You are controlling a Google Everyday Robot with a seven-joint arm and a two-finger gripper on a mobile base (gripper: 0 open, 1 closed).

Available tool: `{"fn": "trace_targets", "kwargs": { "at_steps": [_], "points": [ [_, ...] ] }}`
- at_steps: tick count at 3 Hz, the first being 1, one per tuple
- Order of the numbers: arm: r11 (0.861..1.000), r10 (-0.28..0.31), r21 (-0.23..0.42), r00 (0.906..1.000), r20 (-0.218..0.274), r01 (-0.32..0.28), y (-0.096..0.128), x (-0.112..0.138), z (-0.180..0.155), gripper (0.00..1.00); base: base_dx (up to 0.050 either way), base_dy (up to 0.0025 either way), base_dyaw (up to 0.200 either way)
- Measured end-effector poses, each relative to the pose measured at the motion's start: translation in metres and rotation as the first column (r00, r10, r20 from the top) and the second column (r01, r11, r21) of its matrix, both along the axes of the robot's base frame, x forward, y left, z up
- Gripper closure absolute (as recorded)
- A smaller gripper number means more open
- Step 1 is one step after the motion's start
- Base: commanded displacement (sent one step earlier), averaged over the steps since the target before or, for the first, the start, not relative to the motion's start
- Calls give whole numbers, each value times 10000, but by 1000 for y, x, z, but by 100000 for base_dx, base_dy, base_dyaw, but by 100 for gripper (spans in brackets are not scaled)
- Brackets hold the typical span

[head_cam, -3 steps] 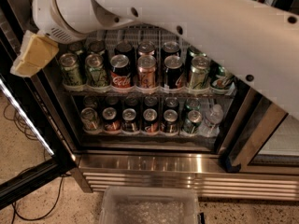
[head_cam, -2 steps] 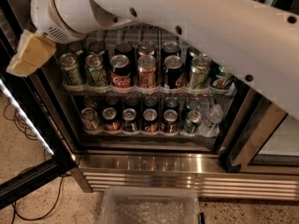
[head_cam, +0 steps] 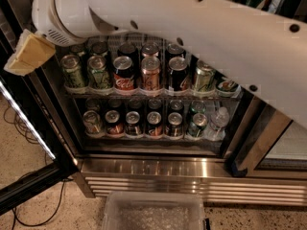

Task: Pick blue plastic bottle from top shelf of fridge

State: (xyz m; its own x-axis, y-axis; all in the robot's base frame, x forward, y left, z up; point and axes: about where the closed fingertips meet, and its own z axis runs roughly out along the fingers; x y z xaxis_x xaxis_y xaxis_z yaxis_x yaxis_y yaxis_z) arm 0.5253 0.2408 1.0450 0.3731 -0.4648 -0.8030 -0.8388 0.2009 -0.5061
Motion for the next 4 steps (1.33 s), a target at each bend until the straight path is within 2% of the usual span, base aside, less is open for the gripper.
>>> {"fn": "trace_targets", "kwargs": {
  "at_steps": [1, 2, 3, 4],
  "points": [
    [9926, -1217, 74, 9917, 402, 1215, -5, 11, -20, 0, 0, 0, 0],
    [9864, -1618, 389, 9855, 512, 1599, -8, 18, -24, 0, 0, 0, 0],
    [9864, -1616, 404, 9855, 526, 1596, -8, 18, -23, 0, 0, 0, 0],
    [9885, -1320, 899, 9840, 1195, 1217, 11, 17, 5, 0, 0, 0, 0]
  ]
}}
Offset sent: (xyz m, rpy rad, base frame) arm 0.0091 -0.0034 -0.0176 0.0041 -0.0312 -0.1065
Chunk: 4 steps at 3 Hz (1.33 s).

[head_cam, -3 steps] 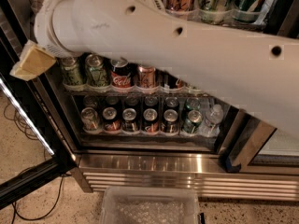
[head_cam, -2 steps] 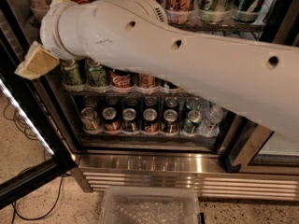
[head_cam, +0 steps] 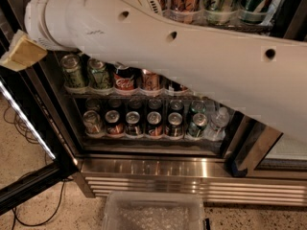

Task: Pick blue plastic bottle from top shelf of fridge

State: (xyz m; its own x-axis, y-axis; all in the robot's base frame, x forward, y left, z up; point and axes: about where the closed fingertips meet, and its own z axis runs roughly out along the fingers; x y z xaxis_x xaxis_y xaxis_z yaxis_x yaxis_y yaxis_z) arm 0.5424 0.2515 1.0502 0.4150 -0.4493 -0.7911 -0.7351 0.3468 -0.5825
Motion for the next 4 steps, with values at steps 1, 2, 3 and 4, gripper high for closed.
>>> {"fn": "trace_targets", "kwargs": {
  "at_steps": [1, 2, 3, 4],
  "points": [
    [9994, -154, 313, 9980, 614, 135, 0, 2, 20, 0, 0, 0, 0],
    [9955, -810, 547, 9948, 625, 776, -25, 8, 21, 0, 0, 0, 0],
    [9879, -1366, 781, 9903, 258, 1343, -51, 18, 13, 19, 0, 0, 0],
    [9852, -1450, 931, 9894, 57, 1438, -52, 28, 4, 34, 0, 0, 0]
  ]
}}
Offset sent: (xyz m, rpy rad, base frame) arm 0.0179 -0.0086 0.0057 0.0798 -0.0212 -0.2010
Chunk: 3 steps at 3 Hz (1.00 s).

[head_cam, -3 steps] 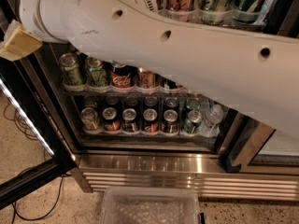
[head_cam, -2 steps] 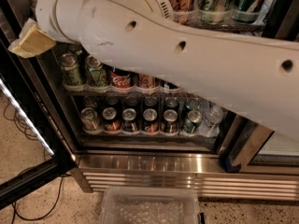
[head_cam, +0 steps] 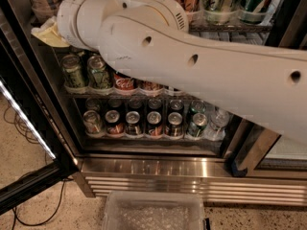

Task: Pick blue plastic bottle from top shelf of fridge

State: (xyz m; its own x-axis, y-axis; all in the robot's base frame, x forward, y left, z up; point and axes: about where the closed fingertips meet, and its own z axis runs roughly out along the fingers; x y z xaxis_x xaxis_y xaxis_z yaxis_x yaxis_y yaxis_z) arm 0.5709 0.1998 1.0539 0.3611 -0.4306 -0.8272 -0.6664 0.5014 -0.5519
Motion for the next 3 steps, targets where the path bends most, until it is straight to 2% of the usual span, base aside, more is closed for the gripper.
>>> {"fn": "trace_targets", "kwargs": {
  "at_steps": [1, 2, 3],
  "points": [
    [9974, 654, -323, 9968, 457, -639, 35, -10, 5, 26, 0, 0, 0],
    [9949, 969, -378, 9916, 851, -940, 54, -10, 13, 25, 0, 0, 0],
    [9977, 677, -70, 9907, 1177, -673, 41, 4, 29, 23, 0, 0, 0]
  ]
}}
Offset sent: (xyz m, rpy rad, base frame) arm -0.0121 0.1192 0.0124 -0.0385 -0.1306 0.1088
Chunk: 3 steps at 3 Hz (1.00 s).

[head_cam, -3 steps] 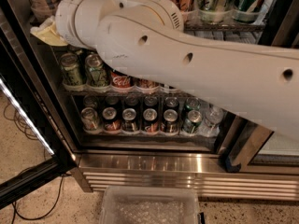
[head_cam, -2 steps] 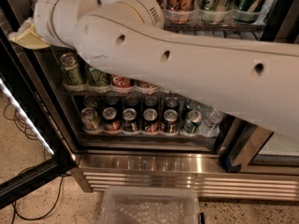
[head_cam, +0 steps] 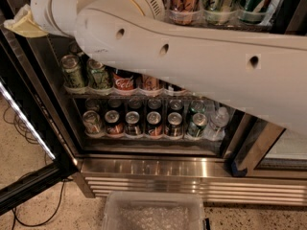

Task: Pick blue plastic bottle from top shelf of fridge

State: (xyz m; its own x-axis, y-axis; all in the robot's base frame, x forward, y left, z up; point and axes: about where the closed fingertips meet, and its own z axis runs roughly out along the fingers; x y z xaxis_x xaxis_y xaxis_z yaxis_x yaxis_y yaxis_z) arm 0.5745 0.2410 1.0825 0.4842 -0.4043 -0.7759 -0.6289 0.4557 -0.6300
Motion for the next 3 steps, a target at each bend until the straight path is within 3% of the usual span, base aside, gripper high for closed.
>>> {"fn": "trace_targets", "kwargs": {
  "at_steps": [1, 2, 3],
  "points": [
    [9935, -803, 809, 9968, 49, 797, -48, 20, 13, 33, 0, 0, 0],
    [9859, -1204, 1202, 9924, 247, 1166, -62, 30, 6, 32, 0, 0, 0],
    [9849, -1198, 1300, 9923, 316, 1147, -41, 31, -8, 32, 0, 0, 0]
  ]
}}
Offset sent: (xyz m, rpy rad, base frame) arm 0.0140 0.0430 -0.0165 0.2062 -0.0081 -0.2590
